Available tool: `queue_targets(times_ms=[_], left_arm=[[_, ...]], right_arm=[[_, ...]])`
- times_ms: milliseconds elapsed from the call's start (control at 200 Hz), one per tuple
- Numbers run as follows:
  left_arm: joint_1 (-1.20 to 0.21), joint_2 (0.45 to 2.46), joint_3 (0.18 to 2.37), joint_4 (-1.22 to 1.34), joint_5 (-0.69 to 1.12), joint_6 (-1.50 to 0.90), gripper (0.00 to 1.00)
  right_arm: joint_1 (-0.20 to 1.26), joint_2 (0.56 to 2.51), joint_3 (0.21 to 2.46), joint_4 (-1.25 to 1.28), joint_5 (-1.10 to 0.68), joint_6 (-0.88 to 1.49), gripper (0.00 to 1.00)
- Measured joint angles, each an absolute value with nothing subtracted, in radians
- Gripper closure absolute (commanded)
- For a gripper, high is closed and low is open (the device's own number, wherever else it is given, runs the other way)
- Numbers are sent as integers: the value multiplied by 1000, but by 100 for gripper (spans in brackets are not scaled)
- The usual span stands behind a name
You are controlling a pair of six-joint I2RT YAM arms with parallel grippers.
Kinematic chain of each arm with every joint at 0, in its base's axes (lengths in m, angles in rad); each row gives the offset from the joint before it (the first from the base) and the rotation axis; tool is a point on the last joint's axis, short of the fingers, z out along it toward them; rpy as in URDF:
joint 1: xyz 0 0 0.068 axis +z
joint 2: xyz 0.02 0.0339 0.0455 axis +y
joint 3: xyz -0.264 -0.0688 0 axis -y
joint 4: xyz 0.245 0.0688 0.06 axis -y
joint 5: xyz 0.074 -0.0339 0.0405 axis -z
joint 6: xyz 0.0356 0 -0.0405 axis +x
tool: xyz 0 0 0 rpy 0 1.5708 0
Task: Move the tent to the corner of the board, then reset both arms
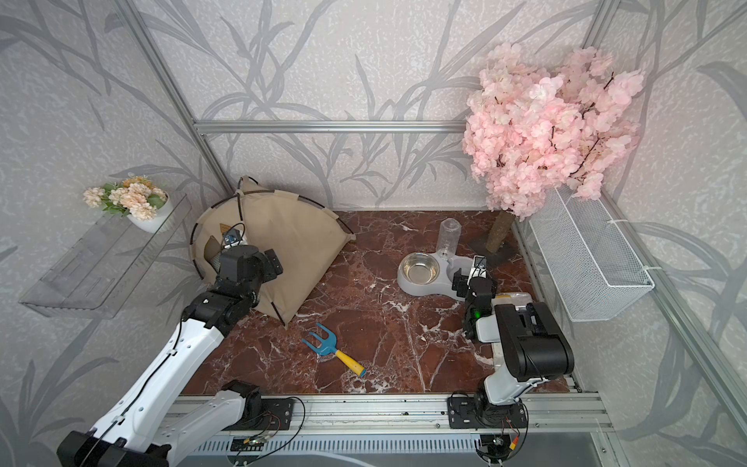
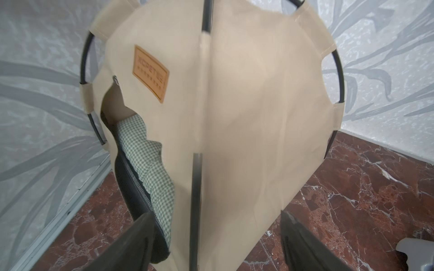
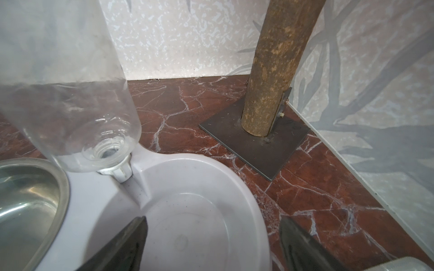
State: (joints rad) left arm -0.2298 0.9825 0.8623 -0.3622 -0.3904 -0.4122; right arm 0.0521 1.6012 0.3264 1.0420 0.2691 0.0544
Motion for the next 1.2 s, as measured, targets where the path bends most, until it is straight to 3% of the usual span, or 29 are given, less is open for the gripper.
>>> queue_targets(times_ms=[265,720,865,1200], left_arm=[[-222,1145,802,-168,-212,-388,19],[-370,1534,1080,-19,-40,-303,18],[-370,1467,1037,-40,-28,-270,15],[-307,982,718,-109,-141,-201,15]], right_arm=[[52,1601,326,1041,269,54,8],[52,1601,332,1023,269,54,8],[52,1601,332,1019,269,54,8],[52,1601,332,1019,269,54,8]])
